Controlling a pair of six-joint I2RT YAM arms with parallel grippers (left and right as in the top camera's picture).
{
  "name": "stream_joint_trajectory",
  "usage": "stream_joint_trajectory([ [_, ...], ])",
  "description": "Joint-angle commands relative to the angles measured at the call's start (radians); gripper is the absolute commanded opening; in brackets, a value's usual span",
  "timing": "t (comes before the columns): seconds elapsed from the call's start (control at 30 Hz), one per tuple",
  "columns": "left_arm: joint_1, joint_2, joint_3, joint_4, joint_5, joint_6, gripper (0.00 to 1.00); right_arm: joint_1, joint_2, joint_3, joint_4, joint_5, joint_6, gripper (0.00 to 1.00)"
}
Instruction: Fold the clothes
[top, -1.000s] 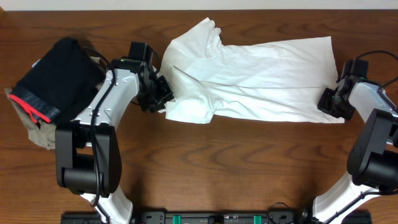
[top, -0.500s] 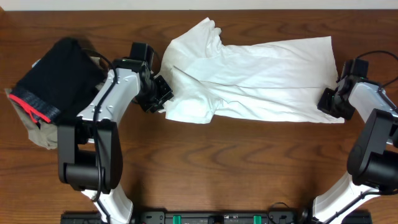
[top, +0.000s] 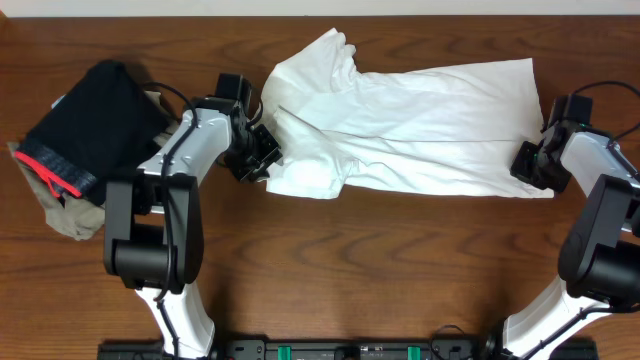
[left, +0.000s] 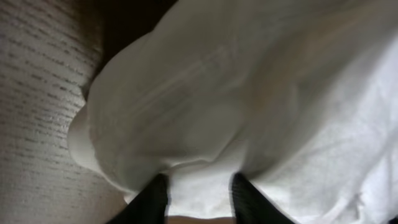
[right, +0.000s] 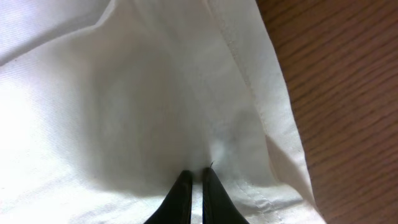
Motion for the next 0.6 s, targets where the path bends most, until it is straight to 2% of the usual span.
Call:
stream_joint_trajectory([
  [0.0,0.002,0.007,-0.002,0.002,0.010,-0.007,0.26,0.004,0.064,-0.029,-0.017,0.001,0.000,0.07],
  [0.1,0.002,0.007,-0.002,0.002,0.010,-0.007,0.23,0.004,0.064,-0.029,-0.017,0.001,0.000,0.07],
  [0.17,0.002,0.007,-0.002,0.002,0.011,-0.007,0.14,0.004,0.064,-0.029,-0.018,0.001,0.000,0.07],
  [0.2,0.002,0.007,-0.002,0.002,0.013,-0.007,0.06,0.004,0.064,-0.029,-0.018,0.001,0.000,0.07],
  [0.27,0.002,0.006,-0.002,0.006,0.042,0.008,0.06,0.004,0.064,-0.029,-0.018,0.001,0.000,0.07],
  [0.37,0.003,-0.001,-0.002,0.041,0.221,0.110,0.06,0.004,0.064,-0.029,-0.018,0.001,0.000,0.07],
  [0.47,0.003,-0.029,0.000,0.062,0.408,0.161,0.06,0.004,0.064,-0.029,-0.017,0.001,0.000,0.07],
  [0.57,0.003,-0.076,0.003,0.102,0.517,0.189,0.06,0.004,0.064,-0.029,-0.017,0.001,0.000,0.07],
])
